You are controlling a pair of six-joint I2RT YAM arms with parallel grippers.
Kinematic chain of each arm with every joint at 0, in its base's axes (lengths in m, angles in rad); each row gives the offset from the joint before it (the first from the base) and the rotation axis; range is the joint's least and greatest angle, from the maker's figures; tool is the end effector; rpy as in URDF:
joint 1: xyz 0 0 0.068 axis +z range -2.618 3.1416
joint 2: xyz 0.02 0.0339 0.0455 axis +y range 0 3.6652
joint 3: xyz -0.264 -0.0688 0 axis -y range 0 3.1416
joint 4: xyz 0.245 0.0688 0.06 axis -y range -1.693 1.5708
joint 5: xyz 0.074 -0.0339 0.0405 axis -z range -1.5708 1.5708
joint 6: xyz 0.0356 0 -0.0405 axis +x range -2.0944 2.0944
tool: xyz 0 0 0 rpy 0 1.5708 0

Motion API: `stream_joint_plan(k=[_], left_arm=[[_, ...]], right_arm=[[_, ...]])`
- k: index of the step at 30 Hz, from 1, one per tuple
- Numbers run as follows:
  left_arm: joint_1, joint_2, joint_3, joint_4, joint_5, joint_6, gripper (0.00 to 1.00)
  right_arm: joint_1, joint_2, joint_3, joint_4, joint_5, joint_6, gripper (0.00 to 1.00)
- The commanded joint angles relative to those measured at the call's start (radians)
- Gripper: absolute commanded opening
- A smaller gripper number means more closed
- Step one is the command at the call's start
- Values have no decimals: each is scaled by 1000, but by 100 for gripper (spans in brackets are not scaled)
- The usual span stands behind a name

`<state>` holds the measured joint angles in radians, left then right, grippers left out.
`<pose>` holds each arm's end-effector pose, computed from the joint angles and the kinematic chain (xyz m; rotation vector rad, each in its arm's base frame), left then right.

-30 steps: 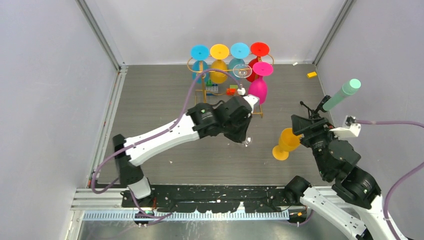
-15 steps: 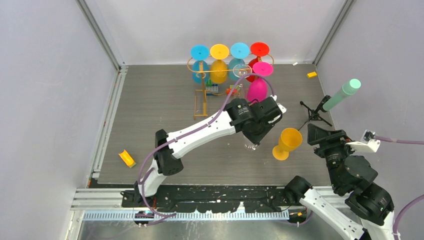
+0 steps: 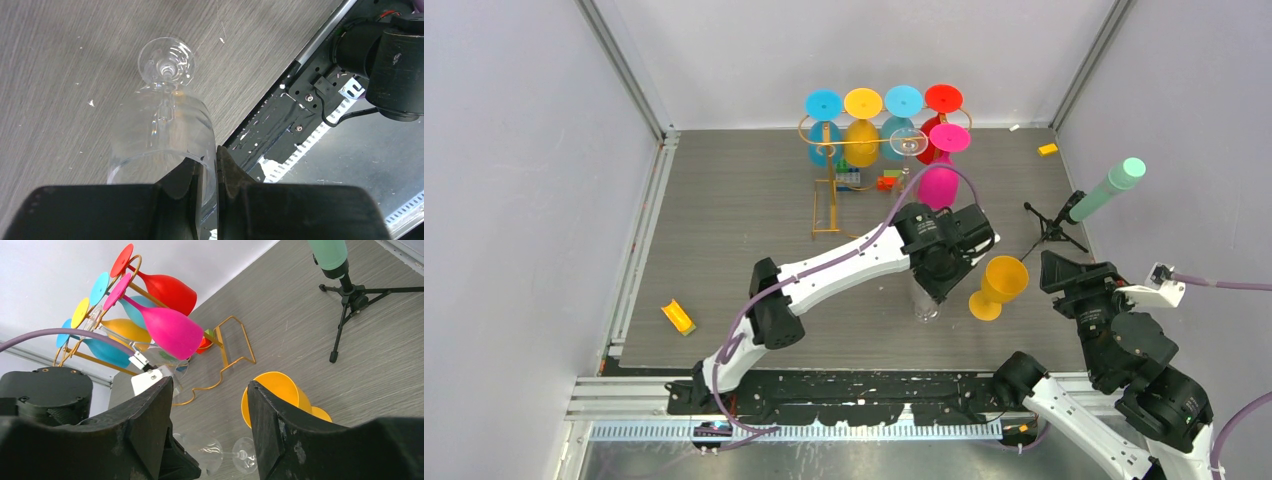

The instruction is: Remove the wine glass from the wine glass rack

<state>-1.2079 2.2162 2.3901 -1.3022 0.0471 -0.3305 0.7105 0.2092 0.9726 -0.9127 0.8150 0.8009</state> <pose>0.1605 -0.4275 0.3269 1.2093 2.5424 -0.4881 0.0128 -0.0232 0.3664 0.6603 1.5576 0.4380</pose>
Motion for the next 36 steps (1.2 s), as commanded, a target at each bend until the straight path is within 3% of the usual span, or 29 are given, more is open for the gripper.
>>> stream_joint_plan(k=[1,4,13,18,22,28,36], left_arm=[[-6,0,50,29,50,12,0],[-5,14,62,32,33,8,2],[-5,24,46,69,52,0,20],[-5,-9,46,116,28,1,50],[-1,-70,21,172,23,9,63],[3,-179,-37,247,24,13,72],[9,-421,-267,414,-35,24,87]], right_arm=[[3,-8,9,11,35,27,61],[3,-6,6,11,30,40,61],[3,10,7,13,25,59,60],[3,27,16,20,2,46,60],[3,38,27,16,-12,45,60],[3,39,44,10,-18,49,59],[3,57,58,32,-65,53,59]])
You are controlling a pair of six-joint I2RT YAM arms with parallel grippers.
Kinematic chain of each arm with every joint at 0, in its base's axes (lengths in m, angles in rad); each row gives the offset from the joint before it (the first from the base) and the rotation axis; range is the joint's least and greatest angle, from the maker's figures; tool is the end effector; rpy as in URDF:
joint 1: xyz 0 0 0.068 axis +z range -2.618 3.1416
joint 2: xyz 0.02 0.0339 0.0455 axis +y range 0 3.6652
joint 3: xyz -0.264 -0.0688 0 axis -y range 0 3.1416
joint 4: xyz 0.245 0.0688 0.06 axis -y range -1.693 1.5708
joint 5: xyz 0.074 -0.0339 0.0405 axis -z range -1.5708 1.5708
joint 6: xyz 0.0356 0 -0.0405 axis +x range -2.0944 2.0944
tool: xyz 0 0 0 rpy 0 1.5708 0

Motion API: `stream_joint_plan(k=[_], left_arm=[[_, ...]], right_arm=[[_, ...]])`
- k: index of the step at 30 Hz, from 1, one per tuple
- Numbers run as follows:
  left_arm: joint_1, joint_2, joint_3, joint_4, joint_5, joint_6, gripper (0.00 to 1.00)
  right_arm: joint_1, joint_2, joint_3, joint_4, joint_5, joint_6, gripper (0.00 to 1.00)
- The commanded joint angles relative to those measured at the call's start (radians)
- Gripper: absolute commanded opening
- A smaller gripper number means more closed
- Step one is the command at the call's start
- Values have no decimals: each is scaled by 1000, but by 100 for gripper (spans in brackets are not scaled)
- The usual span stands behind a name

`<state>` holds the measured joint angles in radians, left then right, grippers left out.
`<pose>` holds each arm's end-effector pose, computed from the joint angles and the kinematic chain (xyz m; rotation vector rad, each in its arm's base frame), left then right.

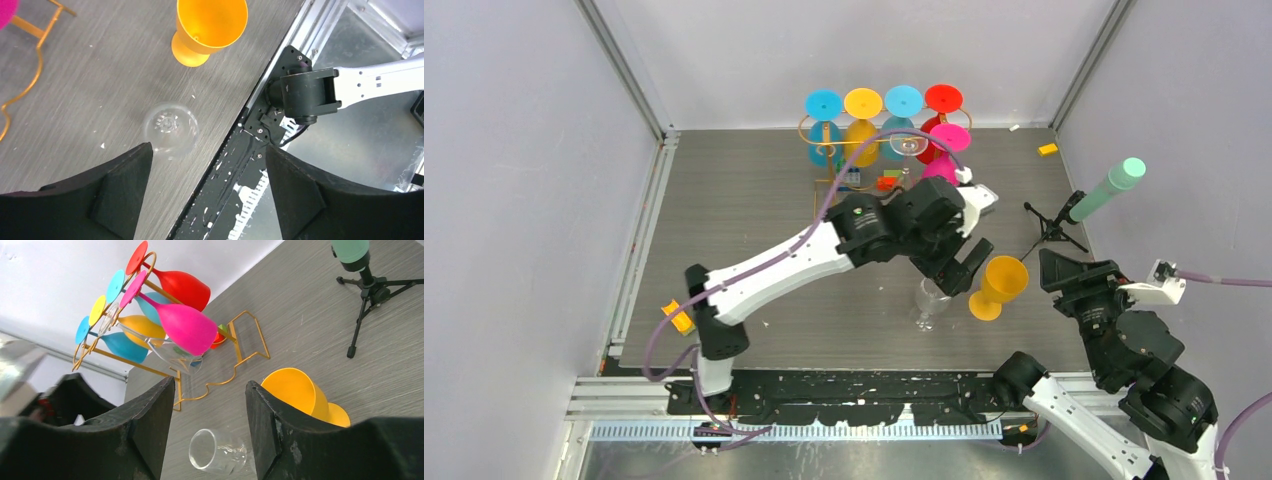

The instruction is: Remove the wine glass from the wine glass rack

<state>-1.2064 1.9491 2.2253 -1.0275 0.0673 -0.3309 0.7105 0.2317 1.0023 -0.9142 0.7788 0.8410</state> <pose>0.1463 -0.3904 0.4086 1.0828 2.2281 -0.8078 0.0128 -0.0220 0.3736 0.6714 1.5592 0.5012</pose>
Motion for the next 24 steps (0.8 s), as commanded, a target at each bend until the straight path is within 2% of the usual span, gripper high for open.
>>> stream_joint_plan(k=[1,4,11,16,18,24], left_arm=[[7,-207,-169,165,-107,26,90],[21,-346,-346,254,-220,13,99],[108,-718,-789,413,-458,-93,100],[228,-954,-1050,493,-470,-164,100],[264,-1022,-1131,522,-449,-171,100],[366,-1054,-1229,466,-363,-209,100]], right_arm=[[3,48,28,41,-56,13,60],[3,101,26,99,-156,4,62],[3,334,-1,347,-351,71,64],[2,535,5,540,-407,211,66],[3,597,-14,666,-431,288,69],[3,742,-26,989,-396,432,72]])
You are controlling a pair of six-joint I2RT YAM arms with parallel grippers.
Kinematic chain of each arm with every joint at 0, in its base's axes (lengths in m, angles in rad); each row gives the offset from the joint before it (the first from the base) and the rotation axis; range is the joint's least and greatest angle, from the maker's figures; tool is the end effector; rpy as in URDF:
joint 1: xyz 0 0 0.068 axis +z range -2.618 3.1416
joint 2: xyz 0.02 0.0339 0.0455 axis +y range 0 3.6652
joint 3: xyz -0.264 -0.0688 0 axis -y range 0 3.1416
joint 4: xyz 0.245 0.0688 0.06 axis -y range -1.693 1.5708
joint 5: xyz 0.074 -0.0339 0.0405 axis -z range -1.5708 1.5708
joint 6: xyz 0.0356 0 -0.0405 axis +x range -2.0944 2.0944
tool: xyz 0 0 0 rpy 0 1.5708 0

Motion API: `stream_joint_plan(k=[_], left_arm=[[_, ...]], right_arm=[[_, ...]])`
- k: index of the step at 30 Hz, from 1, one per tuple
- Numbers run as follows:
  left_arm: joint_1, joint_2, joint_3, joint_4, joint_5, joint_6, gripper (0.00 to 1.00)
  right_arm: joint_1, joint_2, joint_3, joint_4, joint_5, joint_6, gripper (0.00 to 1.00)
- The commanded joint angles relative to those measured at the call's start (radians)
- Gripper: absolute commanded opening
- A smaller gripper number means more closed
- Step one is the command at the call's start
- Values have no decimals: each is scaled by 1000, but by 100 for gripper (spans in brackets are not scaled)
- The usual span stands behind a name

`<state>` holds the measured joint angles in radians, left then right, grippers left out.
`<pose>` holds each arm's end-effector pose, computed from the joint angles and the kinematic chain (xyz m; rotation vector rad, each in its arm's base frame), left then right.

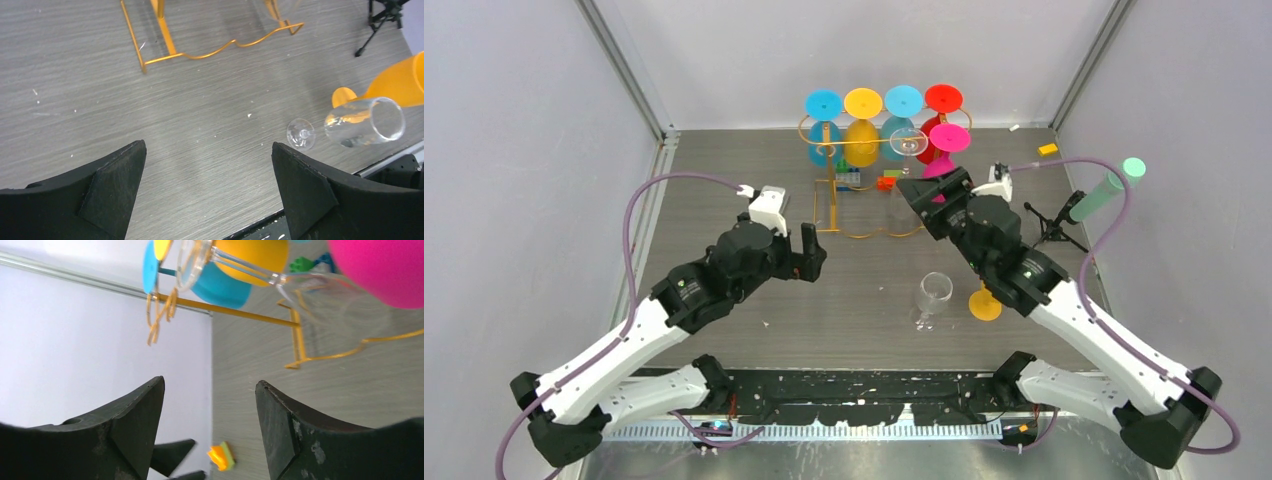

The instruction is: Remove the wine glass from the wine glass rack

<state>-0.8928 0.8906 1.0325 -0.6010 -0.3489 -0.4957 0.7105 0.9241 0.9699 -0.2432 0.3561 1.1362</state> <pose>0.1251 -0.1359 0.3652 0.1824 2.0327 -0.5315 0.1659 0.1264 0.3743 0.6584 1.7528 1.0102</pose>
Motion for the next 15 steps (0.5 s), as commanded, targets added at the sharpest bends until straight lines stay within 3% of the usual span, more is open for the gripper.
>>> stream_joint_plan(k=[1,5,10,15], left_arm=[[70,5,-47,39,76,-48,100],[115,-3,-78,41,140,-51,100],[140,-16,-99,65,159,-35,100],[143,-54,-137,117,77,-29,100]], right_arm=[[3,74,8,336,57,147,72],[3,129,30,403,140,166,68],[3,146,85,281,302,238,61],[3,165,86,289,387,277,59]])
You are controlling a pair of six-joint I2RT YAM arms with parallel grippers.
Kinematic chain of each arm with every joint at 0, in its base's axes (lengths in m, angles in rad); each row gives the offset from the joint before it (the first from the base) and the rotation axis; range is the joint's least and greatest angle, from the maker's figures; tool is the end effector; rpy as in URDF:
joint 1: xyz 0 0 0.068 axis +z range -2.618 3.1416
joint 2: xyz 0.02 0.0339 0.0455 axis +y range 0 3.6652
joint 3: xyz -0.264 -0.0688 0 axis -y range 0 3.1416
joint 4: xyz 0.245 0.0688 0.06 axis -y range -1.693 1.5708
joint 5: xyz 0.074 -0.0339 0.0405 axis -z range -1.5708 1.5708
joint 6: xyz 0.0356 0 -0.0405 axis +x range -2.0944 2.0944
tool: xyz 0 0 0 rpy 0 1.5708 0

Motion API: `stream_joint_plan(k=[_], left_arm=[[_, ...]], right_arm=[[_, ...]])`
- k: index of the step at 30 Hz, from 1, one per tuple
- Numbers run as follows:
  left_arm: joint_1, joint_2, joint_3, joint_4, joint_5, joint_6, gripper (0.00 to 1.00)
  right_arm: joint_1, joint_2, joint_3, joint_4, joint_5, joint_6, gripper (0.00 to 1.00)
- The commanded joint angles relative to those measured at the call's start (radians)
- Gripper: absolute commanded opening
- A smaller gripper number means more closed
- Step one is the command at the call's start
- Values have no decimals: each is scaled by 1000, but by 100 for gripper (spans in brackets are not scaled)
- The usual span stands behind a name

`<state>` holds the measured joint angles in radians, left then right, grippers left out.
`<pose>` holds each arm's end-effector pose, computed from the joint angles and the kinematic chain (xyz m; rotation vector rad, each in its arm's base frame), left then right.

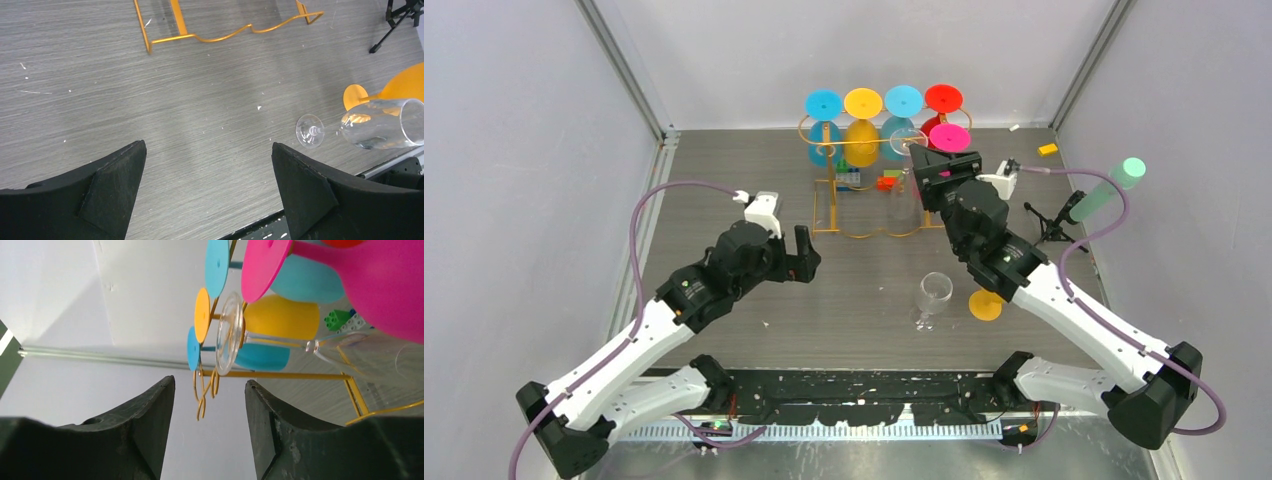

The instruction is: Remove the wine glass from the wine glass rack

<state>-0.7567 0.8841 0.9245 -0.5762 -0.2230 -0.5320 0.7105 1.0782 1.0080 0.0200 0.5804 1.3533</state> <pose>0.1425 -0.1237 0.3320 0.1041 2.1362 -0.5388 0.2003 0.1466 0.3836 0.9758 1.4320 1.1052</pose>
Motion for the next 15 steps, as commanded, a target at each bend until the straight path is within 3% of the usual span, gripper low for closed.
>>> stream_joint_plan(k=[1,8,15], left_arm=[[7,-53,-38,114,-56,12,100],[8,-49,-14,95,-92,46,100],[8,-47,-31,135,-85,41,100]], right_arm=[[3,14,54,25,170,56,58],[3,26,86,-49,251,82,50],[3,50,123,-117,284,68,47]])
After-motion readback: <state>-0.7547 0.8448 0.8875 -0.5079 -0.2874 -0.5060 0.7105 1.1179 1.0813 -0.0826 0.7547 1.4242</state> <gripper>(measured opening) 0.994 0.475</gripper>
